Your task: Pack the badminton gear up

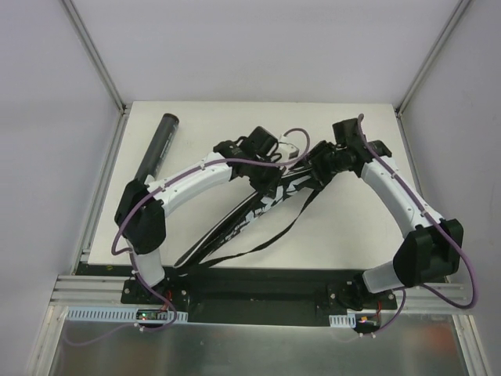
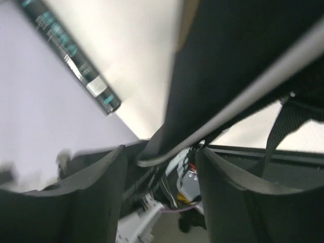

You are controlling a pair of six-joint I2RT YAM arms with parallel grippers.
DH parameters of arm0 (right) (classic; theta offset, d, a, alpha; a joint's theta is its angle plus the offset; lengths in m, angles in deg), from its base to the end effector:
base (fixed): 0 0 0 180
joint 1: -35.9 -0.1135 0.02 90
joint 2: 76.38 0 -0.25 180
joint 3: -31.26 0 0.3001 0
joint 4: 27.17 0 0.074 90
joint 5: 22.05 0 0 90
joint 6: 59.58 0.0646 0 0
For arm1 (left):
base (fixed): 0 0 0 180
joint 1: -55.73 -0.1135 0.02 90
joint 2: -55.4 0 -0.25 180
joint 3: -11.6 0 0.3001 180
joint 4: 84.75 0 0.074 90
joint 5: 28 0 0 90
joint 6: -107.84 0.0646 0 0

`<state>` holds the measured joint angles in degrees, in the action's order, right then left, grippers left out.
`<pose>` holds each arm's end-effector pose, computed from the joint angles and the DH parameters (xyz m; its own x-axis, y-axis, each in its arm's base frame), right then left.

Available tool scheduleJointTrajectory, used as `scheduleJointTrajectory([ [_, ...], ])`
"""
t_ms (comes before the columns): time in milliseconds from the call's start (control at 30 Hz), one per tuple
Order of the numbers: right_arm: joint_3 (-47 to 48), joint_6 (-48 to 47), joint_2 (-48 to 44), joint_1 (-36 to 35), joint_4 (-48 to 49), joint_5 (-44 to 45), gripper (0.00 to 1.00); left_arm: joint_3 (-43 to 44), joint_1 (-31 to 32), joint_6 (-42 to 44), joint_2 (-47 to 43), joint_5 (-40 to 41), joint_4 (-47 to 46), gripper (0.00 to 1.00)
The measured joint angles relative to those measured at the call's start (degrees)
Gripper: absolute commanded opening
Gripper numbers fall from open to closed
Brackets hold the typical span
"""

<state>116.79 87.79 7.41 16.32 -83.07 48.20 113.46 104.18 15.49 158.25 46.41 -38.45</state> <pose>0.3430 0.1452 0.2619 -0.8345 0.5445 -0.0850 0.3726 0.6712 0.6408 0.2975 -0.3618 0.2520 -0.5215 0.5288 -0.6696 0.8211 0.5246 -0.2251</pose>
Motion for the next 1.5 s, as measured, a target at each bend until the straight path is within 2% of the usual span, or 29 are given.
scheduleJointTrajectory([
  [67, -0.1, -7.8, -0.9, 1.8, 3.4, -4.8, 0.71, -0.7, -3.4, -0.3, 0.0, -5.7, 0.0, 0.0],
  [233, 1.5, -30.2, -2.1, 5.5, 5.0, -14.8, 0.72, -3.5, -8.8, -0.2, 0.0, -17.6, 0.1, 0.0],
  [333, 1.6, -40.8, -3.7, 7.1, 4.2, -17.5, 0.58, -4.7, -8.8, -0.2, 0.0, -22.5, 0.3, 0.0],
  [367, 1.5, -44.1, -4.2, 7.7, 3.7, -18.5, 0.5, -4.9, -8.7, -0.3, 0.0, -24.0, 0.3, 0.0],
  [433, 1.5, -49.4, -4.4, 8.5, 3.2, -19.8, 0.42, -5.0, -8.7, -0.3, 0.0, -26.3, 0.0, 0.0],
  [533, 0.9, -55.1, -4.2, 8.8, 3.2, -20.2, 0.41, -5.0, -8.8, -0.5, 0.0, -28.1, 0.0, 0.0],
  [700, -1.1, -59.3, -4.3, 8.9, 4.0, -20.2, 0.44, -5.0, -9.2, -0.9, 0.6, -30.0, 0.0, 0.0],
  [1033, -7.5, -57.5, -9.5, 8.8, 8.7, -16.5, 0.5, -3.1, -9.9, -3.3, 3.6, -33.3, 0.3, 0.0],
  [1167, -8.2, -57.4, -10.0, 8.3, 10.3, -14.5, 0.46, -2.2, -9.9, -4.1, 3.8, -33.4, 0.2, 0.0],
  [1233, -8.2, -57.6, -10.1, 7.3, 10.8, -12.4, 0.4, -2.0, -9.9, -4.3, 3.8, -33.4, 0.2, 0.0],
  [1500, -8.5, -59.7, -11.8, 2.7, 12.3, -2.7, 0.37, -1.2, -9.9, -5.4, 3.9, -33.4, 0.3, 0.0],
])
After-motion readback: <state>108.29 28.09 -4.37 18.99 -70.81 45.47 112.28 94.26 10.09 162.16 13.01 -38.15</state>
